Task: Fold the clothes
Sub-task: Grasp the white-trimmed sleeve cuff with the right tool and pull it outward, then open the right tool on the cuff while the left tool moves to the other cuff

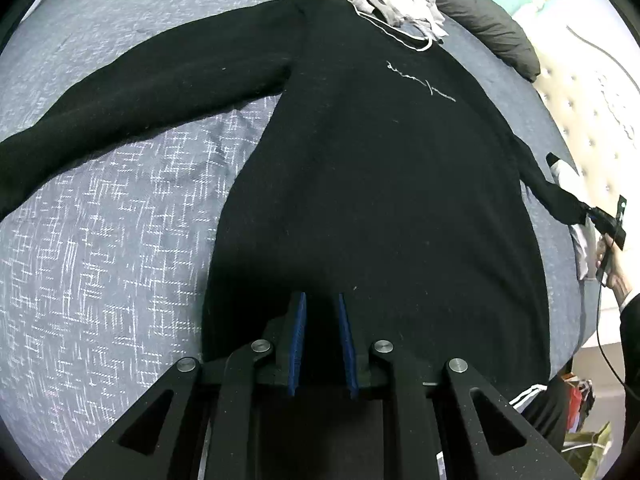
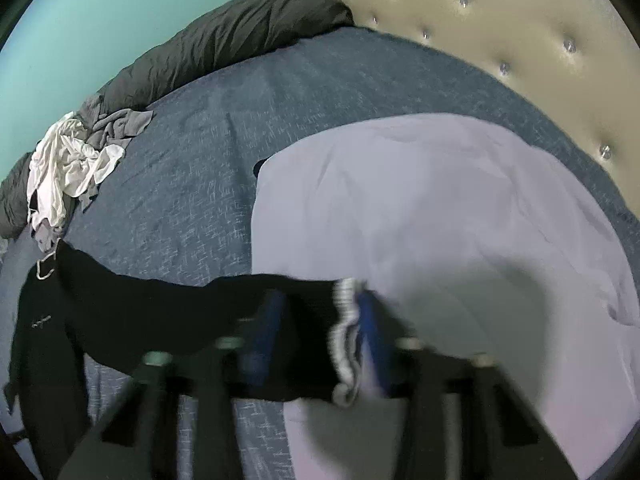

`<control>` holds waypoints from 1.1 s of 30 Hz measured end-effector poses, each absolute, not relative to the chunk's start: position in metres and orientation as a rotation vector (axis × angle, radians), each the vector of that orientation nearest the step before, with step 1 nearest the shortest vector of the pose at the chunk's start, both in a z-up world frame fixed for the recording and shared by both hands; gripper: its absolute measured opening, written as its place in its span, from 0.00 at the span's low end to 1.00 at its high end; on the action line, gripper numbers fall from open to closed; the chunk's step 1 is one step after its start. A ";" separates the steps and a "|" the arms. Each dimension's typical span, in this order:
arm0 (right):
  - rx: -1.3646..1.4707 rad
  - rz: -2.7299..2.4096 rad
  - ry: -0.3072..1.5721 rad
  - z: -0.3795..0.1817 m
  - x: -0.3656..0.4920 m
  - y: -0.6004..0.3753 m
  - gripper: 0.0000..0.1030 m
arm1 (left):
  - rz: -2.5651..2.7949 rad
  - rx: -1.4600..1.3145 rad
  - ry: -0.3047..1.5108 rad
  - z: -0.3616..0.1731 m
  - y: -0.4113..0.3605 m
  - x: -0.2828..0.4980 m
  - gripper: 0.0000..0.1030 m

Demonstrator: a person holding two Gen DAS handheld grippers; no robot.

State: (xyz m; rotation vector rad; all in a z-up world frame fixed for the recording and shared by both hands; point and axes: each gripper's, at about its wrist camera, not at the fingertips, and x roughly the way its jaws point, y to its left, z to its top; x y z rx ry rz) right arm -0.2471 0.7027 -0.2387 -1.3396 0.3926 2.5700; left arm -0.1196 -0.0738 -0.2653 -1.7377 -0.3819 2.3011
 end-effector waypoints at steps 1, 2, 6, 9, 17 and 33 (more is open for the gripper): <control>-1.322 2.581 0.393 -0.238 -0.245 0.702 0.12 | 2.301 -1.737 -0.382 -0.265 -0.073 -0.120 0.18; -1.305 2.592 0.392 -0.236 -0.243 0.702 0.06 | 2.301 -1.736 -0.384 -0.265 -0.072 -0.121 0.18; -1.219 2.604 0.363 -0.220 -0.231 0.702 0.05 | 2.297 -1.719 -0.380 -0.262 -0.066 -0.120 0.18; -1.110 2.600 0.420 -0.204 -0.215 0.714 0.04 | 2.295 -1.713 -0.378 -0.260 -0.061 -0.118 0.18; -1.242 2.457 0.473 -0.229 -0.209 0.729 0.04 | 2.305 -1.705 -0.370 -0.252 -0.071 -0.112 0.18; -1.029 2.668 0.484 -0.176 -0.190 0.625 0.30 | 2.491 -1.675 -0.475 -0.234 -0.155 -0.120 0.24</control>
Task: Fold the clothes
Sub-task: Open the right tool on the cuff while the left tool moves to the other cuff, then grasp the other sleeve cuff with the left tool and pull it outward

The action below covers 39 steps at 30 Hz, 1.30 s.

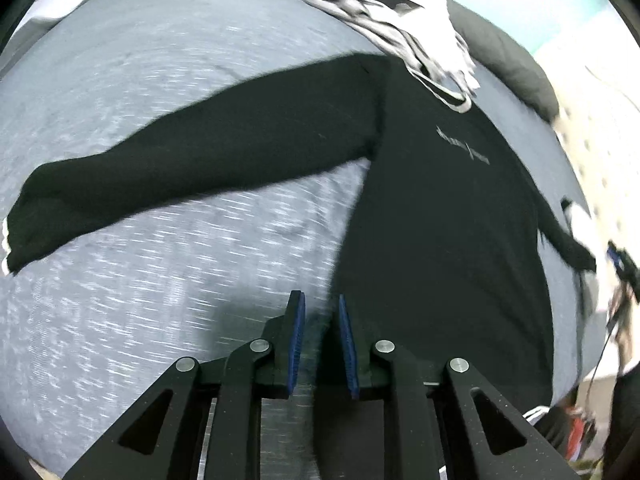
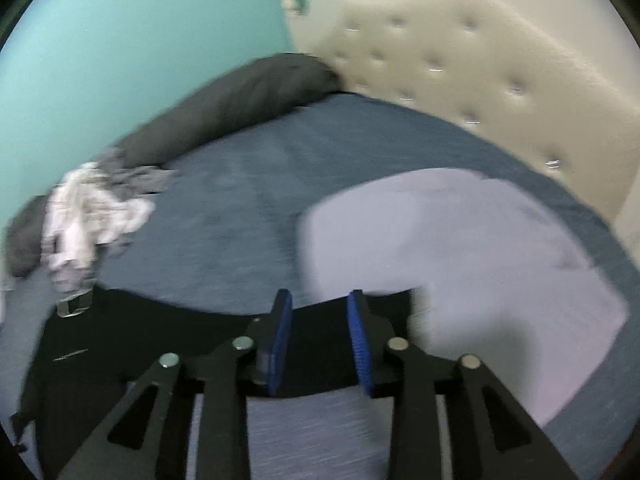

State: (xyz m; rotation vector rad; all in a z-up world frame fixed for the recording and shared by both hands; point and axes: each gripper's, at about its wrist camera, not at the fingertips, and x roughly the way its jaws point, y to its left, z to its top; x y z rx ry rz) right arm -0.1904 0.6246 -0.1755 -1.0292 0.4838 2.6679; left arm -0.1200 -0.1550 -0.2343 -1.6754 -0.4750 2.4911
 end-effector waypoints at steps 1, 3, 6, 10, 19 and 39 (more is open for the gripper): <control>-1.034 2.706 0.519 -0.176 -0.190 0.609 0.30 | 2.513 -1.676 -0.482 -0.234 -0.163 -0.120 0.35; -1.055 2.777 0.618 -0.179 -0.187 0.572 0.39 | 2.550 -1.675 -0.513 -0.232 -0.183 -0.117 0.45; -1.081 2.863 0.811 -0.189 -0.182 0.520 0.45 | 2.617 -1.685 -0.567 -0.231 -0.217 -0.112 0.45; -1.140 2.927 0.970 -0.208 -0.171 0.446 0.47 | 2.686 -1.681 -0.636 -0.232 -0.256 -0.109 0.46; -1.337 2.959 0.994 -0.257 -0.154 0.350 0.53 | 2.776 -1.705 -0.699 -0.238 -0.315 -0.114 0.54; -1.371 3.029 0.873 -0.280 -0.144 0.318 0.54 | 2.916 -1.702 -0.805 -0.264 -0.395 -0.112 0.56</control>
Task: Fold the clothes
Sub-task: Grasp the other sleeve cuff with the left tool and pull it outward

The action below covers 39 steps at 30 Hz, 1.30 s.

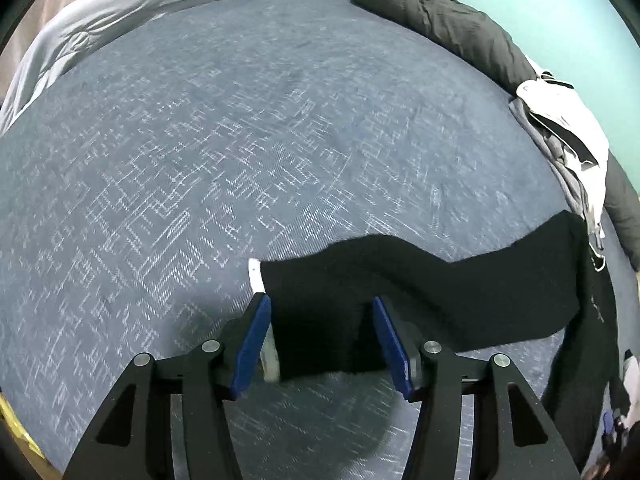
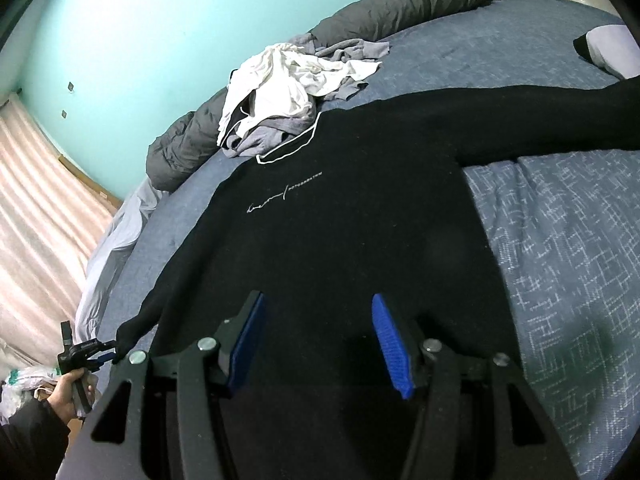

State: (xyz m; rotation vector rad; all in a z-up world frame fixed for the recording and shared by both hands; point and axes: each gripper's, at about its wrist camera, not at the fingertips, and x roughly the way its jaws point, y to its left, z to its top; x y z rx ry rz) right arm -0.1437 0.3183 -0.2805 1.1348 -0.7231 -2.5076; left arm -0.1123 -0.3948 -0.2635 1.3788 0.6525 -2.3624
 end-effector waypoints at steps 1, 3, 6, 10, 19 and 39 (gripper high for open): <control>1.133 -2.512 -0.717 -0.281 -0.144 0.318 0.55 | -2.363 1.383 0.653 -0.265 -0.395 -0.113 0.56; 1.131 -2.510 -0.719 -0.281 -0.143 0.317 0.55 | -2.367 1.387 0.646 -0.268 -0.393 -0.114 0.56; 1.134 -2.508 -0.727 -0.283 -0.144 0.317 0.55 | -2.389 1.401 0.610 -0.268 -0.387 -0.116 0.54; 1.145 -2.503 -0.728 -0.286 -0.144 0.315 0.55 | -2.429 1.438 0.495 -0.259 -0.371 -0.120 0.10; 1.135 -2.495 -0.738 -0.285 -0.144 0.315 0.55 | -2.458 1.240 0.427 -0.188 -0.395 -0.124 0.04; 1.152 -2.490 -0.717 -0.288 -0.149 0.312 0.55 | -2.240 1.286 0.566 -0.187 -0.469 -0.172 0.06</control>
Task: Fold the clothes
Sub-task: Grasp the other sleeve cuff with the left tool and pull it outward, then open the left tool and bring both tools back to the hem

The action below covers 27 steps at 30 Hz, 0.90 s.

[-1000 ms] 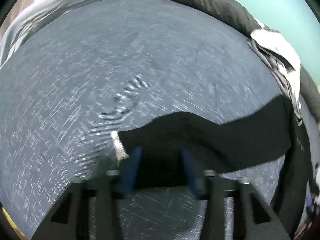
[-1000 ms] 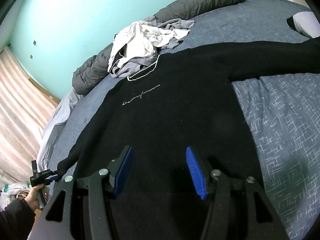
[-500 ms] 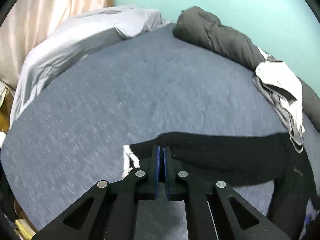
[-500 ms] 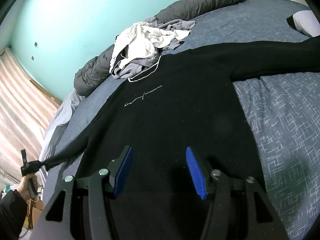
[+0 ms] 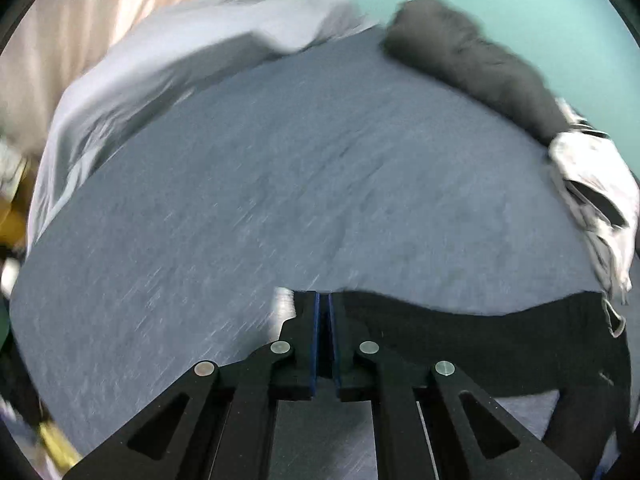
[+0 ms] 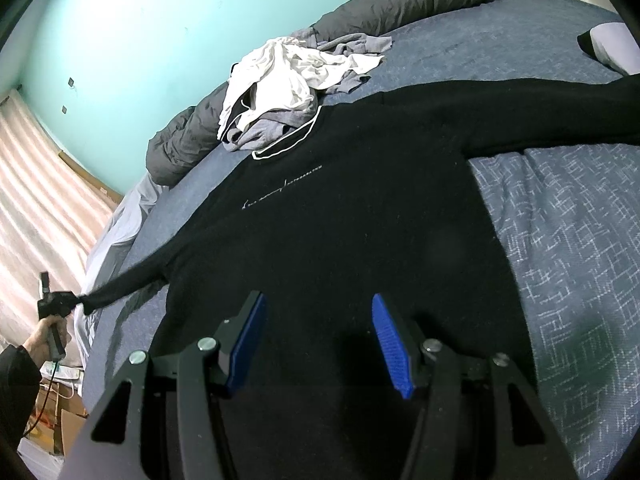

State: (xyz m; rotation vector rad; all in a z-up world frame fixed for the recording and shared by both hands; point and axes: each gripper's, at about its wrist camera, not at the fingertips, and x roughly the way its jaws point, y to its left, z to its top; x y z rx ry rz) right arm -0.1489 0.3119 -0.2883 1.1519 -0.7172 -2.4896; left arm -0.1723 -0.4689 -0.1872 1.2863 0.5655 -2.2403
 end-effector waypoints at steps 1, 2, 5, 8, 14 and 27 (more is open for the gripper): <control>1.153 -2.489 -0.717 -0.289 -0.149 0.312 0.55 | -2.217 1.308 0.582 -0.195 -0.471 -0.168 0.08; 1.153 -2.487 -0.717 -0.288 -0.149 0.312 0.55 | -2.211 1.319 0.580 -0.200 -0.471 -0.165 0.08; 1.150 -2.485 -0.711 -0.288 -0.149 0.310 0.55 | -2.225 1.336 0.581 -0.211 -0.469 -0.156 0.17; 1.151 -2.481 -0.705 -0.288 -0.148 0.309 0.55 | -2.226 1.346 0.599 -0.219 -0.467 -0.152 0.30; 1.162 -2.480 -0.698 -0.289 -0.149 0.306 0.55 | -2.230 1.376 0.601 -0.237 -0.464 -0.155 0.42; 1.170 -2.474 -0.707 -0.290 -0.152 0.310 0.55 | -2.423 1.337 0.515 -0.213 -0.374 -0.148 0.42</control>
